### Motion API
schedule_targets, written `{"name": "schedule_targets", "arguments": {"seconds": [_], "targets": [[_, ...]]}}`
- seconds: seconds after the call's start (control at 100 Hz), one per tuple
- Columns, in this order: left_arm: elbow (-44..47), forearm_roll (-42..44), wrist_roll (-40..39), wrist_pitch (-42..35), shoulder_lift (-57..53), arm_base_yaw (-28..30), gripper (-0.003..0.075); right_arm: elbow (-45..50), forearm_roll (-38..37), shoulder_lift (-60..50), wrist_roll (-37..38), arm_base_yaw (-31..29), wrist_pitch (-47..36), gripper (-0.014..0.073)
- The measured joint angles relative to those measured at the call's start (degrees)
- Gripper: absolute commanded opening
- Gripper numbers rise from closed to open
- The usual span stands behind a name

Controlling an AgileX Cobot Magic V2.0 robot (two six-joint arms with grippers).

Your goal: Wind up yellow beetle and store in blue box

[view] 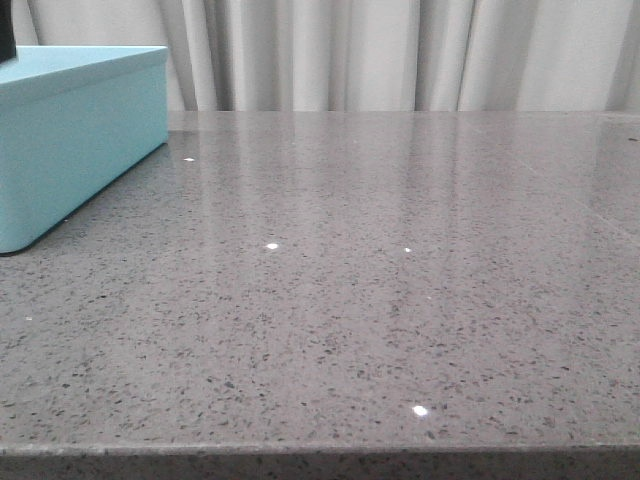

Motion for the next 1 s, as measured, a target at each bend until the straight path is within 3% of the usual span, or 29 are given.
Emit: {"name": "schedule_targets", "arguments": {"seconds": [0.23,0.44,0.56,0.77,1.0], "targets": [[2.0,-4.5,0.0,1.0,-9.7,0.8,-0.0019,2.8,-0.2,-3.5,-0.9,0.0,-0.1,0.0127],[9.5,-8.7,-0.1,0.7,-21.2,0.9,-0.0019,6.4,-0.4,-7.9,-1.0,0.0,-0.1,-0.0022],[16.0,-10.5,-0.1,-1.5,-28.4,0.9,-0.0019,8.4,-0.4,-10.3,-1.0,0.0,-0.1,-0.0070],[29.7,-13.5,-0.1,-8.0,-43.5,0.9,-0.0019,11.3,-0.4,-13.3,-1.1,0.0,-0.2,-0.0069],[45.2,-14.5,-2.4,-14.1,-59.7,0.9,-0.0019,17.0,-0.4,-16.7,-1.1,0.0,-7.5,-0.0069]]}}
